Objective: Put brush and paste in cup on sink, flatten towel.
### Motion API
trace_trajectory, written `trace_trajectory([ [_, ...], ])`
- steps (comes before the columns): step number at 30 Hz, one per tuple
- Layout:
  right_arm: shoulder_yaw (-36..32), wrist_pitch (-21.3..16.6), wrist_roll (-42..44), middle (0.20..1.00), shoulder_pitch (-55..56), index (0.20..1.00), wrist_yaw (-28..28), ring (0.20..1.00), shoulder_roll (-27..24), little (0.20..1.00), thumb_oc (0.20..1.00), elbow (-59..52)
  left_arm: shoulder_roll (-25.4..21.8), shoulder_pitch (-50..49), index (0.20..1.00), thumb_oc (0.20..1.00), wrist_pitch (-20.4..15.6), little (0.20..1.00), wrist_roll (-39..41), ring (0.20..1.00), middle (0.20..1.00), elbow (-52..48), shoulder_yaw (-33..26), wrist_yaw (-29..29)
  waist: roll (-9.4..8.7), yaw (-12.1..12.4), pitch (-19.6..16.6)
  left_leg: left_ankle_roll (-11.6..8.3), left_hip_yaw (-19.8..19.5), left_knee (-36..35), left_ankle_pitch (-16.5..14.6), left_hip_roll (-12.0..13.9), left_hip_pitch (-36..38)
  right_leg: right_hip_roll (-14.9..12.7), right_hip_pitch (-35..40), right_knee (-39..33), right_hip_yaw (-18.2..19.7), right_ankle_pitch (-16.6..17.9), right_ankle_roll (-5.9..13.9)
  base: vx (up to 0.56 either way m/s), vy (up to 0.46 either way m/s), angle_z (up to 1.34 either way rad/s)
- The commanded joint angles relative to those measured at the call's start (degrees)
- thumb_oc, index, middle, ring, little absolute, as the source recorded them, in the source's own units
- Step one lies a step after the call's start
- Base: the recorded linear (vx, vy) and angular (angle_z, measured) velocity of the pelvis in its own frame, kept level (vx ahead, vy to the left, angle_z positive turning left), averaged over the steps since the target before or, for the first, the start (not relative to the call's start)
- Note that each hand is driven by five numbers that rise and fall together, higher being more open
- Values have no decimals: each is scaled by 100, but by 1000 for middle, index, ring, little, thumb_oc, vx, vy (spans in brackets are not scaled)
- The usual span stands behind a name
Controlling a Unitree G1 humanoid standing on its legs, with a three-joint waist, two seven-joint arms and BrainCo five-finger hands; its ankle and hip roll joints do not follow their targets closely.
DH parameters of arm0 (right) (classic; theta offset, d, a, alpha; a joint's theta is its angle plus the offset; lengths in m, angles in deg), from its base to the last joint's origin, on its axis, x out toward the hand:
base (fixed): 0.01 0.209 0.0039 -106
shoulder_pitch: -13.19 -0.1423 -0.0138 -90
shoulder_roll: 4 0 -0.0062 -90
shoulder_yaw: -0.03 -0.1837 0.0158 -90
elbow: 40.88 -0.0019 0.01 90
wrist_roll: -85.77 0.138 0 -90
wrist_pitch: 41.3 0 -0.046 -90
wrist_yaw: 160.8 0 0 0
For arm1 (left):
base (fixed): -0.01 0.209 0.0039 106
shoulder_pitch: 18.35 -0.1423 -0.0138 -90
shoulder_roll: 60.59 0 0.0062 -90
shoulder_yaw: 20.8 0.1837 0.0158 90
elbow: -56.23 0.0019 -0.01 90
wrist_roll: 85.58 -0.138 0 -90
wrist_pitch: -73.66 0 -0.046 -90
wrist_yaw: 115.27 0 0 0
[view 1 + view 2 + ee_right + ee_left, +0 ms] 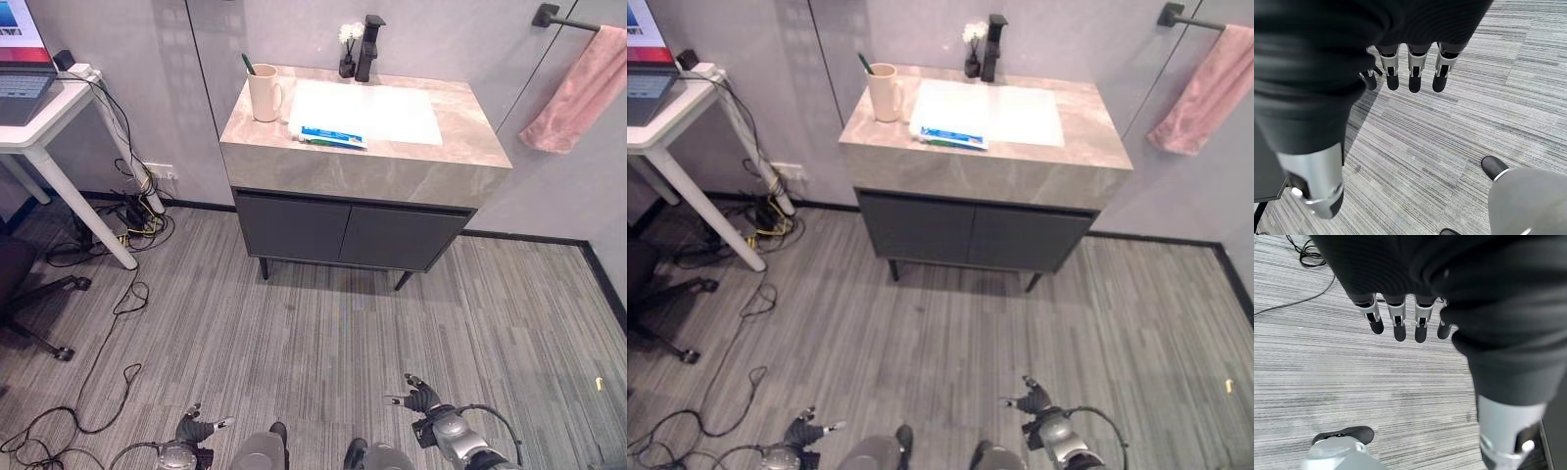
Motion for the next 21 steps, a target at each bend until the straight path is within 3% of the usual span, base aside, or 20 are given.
trace_trajectory([
  [1, -106, -139, 246, 1000, -103, 1000, -84, 1000, -101, 1000, 1000, 83, -13, -24, 1000, 1000, -146, 1000, 46, 1000, 1000, -75, 31, -26, 2, 16, -147, -61, 135, 671, -512, 129, -147, -215, 339, -397, -130, 508, 411, 63, 82, 2],
  [7, -189, -156, 333, 1000, -50, 1000, -29, 1000, -156, 1000, 1000, -51, -141, -81, 1000, 1000, -122, 1000, -345, 1000, 1000, -172, 156, -106, 32, 50, -155, 53, 100, 643, -575, -74, -108, -377, 454, -401, -153, 623, 459, 41, 127, 6],
  [13, -551, -335, 691, 1000, 171, 1000, 8, 1000, -279, 1000, 1000, -737, -584, -394, 1000, 1000, -270, 1000, -571, 1000, 1000, -1506, 17, -148, 35, 30, -29, 398, 130, 805, -841, -488, 81, -804, 252, 386, 172, 1065, 500, 54, 254, 9],
  [17, -520, -294, 783, 1000, 182, 1000, 57, 1000, -201, 1000, 1000, -855, -633, -421, 1000, 1000, -250, 1000, -413, 1000, 1000, -1800, -99, -134, 13, 13, -12, 475, 130, 746, -853, -490, 198, -794, 25, 811, 253, 1177, 476, 51, 105, 0],
  [19, -505, -311, 955, 1000, 185, 1000, 80, 1000, -135, 1000, 1000, -1063, -650, -443, 1000, 1000, -257, 1000, -364, 1000, 1000, -2057, -135, -141, -18, -8, -3, 487, 114, 653, -844, -489, 282, -602, -200, 756, 464, 1190, 481, 89, 39, -12],
  [21, -419, -315, 942, 1000, 88, 1000, 78, 1000, -137, 1000, 1000, -1233, -670, -481, 1000, 1000, -300, 1000, -311, 1000, 1000, -2325, -210, -111, -57, 27, 18, 479, 236, 470, -875, -484, 400, -820, -343, -39, 211, 1523, 593, 105, -31, -7],
])
